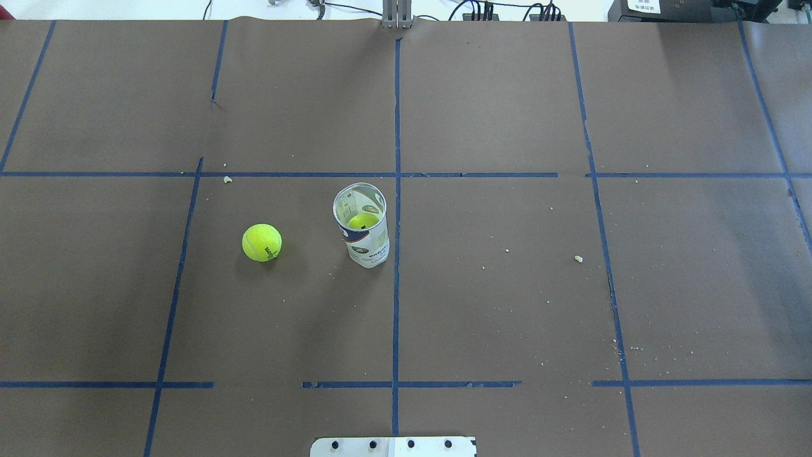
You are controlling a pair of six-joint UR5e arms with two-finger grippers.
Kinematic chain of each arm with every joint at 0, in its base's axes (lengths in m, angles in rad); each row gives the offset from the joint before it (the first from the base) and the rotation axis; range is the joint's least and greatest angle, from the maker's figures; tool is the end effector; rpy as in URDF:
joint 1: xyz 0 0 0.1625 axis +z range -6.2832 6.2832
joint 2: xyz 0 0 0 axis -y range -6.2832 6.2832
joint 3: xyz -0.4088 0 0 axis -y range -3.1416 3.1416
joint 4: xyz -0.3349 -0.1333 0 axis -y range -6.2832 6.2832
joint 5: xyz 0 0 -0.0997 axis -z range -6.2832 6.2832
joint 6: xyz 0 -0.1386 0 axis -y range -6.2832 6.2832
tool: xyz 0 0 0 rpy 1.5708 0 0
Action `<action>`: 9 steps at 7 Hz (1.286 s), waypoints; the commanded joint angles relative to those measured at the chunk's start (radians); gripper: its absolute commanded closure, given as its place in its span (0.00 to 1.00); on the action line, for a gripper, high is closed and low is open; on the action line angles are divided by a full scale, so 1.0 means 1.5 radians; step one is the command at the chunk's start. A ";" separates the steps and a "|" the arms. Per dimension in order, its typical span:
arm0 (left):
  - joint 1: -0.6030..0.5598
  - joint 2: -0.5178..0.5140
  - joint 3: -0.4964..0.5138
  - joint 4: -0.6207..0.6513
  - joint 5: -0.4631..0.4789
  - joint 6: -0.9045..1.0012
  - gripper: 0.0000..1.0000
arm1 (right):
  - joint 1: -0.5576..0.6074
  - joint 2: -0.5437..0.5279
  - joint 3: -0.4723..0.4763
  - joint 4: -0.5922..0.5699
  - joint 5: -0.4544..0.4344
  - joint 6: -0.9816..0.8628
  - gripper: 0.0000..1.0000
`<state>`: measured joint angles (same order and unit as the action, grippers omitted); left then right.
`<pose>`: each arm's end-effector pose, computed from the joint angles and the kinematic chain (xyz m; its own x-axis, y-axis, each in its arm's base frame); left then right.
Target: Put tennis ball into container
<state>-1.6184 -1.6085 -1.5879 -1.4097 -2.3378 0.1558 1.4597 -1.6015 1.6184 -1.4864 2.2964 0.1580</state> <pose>-0.0579 -0.4361 0.6625 0.7143 0.0476 -0.6982 -0.0643 0.9979 0.0023 -0.0068 -0.4339 0.6585 0.7442 0.0078 0.6679 -0.0069 1.0000 -0.0040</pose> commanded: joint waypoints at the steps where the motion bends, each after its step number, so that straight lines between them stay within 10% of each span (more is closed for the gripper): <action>1: 0.001 -0.002 0.000 0.000 0.000 -0.001 0.00 | 0.000 0.000 0.000 0.000 0.000 0.000 0.00; 4: 0.008 -0.056 -0.074 0.026 0.003 -0.081 0.00 | 0.000 0.000 0.000 0.000 0.000 0.000 0.00; 9: 0.271 -0.099 -0.348 0.019 0.009 -0.507 0.00 | 0.000 0.000 0.000 0.000 0.000 0.000 0.00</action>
<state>-1.3089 -1.7240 -2.0569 -1.3756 -2.3336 -0.4825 1.4602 -1.6014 1.6183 -1.4864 2.2964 0.1580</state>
